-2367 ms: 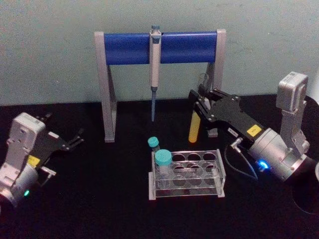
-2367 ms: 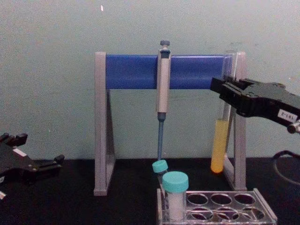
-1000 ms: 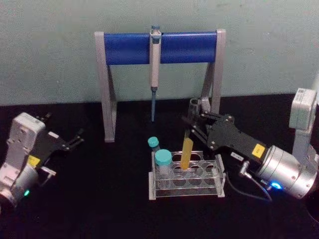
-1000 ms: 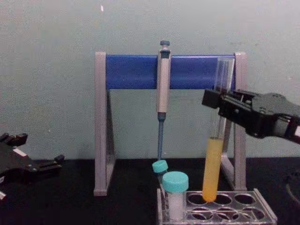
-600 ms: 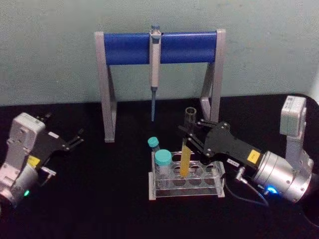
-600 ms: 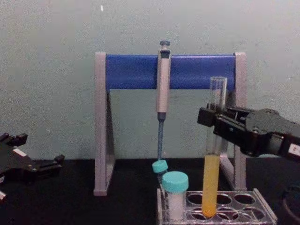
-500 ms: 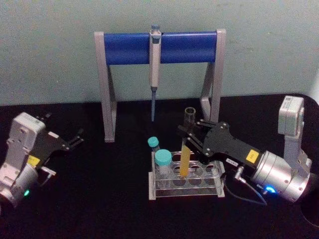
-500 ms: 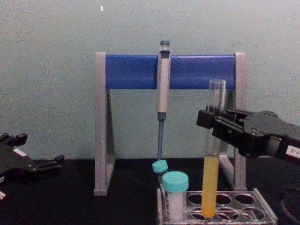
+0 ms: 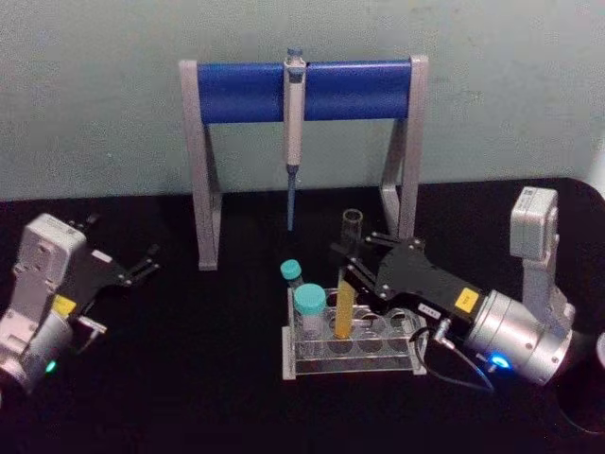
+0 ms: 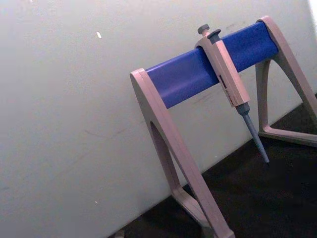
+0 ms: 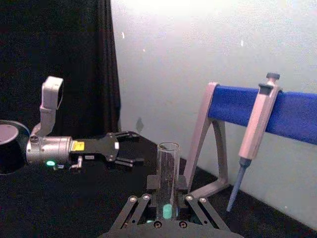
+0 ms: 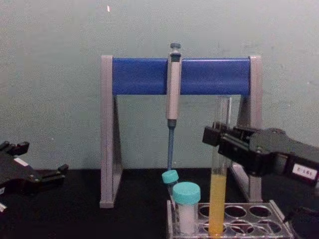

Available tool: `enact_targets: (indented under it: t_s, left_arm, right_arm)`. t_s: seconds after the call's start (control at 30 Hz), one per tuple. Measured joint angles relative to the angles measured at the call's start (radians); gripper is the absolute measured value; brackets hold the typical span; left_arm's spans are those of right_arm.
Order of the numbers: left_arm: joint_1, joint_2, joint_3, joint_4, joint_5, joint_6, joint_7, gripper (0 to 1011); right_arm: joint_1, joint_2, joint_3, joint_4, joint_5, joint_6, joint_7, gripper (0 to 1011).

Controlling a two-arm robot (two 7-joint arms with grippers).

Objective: Pick up the test tube from the test tube rack, shake it, then place it back into the test tube rack.

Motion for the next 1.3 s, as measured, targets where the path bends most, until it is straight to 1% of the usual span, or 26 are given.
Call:
enact_targets:
  t_s: [0.63,1.03,1.3]
  left_arm:
    - [0.0,0.0,0.0,0.0,0.0,0.0,0.0,1001]
    - [0.0,0.0,0.0,0.0,0.0,0.0,0.0,1001]
    - [0.0,0.0,0.0,0.0,0.0,0.0,0.0,1001]
  right_arm:
    - [0.013,-0.029,-0.017,0.07,-0.023,0.013,-0.015,230]
    - [0.017,-0.045,-0.021,0.1,-0.032,0.019,-0.021,230]
    - [0.017,-0.049,-0.021,0.105,-0.035,0.024,-0.023,230]
